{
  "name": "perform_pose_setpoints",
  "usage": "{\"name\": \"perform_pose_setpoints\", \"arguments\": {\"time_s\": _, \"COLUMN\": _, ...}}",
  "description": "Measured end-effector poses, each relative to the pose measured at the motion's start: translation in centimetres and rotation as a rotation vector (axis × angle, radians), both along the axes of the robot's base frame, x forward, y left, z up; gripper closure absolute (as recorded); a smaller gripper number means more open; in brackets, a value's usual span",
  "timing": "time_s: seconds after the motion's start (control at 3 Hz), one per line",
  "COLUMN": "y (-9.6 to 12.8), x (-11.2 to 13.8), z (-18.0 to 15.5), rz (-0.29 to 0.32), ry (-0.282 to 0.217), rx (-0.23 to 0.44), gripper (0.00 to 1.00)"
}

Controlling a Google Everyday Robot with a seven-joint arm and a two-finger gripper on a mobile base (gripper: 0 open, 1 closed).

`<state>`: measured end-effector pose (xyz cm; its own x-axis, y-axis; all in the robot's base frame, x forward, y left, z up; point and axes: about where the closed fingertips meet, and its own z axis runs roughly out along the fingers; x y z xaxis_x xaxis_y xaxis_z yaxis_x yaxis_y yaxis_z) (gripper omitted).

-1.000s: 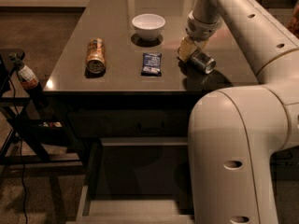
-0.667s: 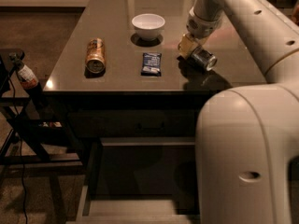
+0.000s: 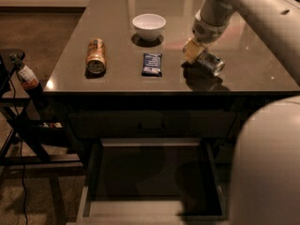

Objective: Place redbull can into middle drawer

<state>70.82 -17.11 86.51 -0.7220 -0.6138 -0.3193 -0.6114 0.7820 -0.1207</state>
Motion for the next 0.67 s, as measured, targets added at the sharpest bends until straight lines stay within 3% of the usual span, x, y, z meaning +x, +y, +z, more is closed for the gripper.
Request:
{"name": "perform_pose_setpoints", "arguments": {"time_s": 0.33, "y": 0.27, "x": -2.83, "z": -0.71, "rz": 0.063, "ry": -0.014, "rx": -0.018, "gripper": 1.00}}
{"name": "perform_pose_setpoints", "arguments": {"time_s": 0.67, "y": 0.26, "x": -2.84, "z": -0.71, "rz": 0.063, "ry": -0.014, "rx": -0.019, "gripper": 1.00}}
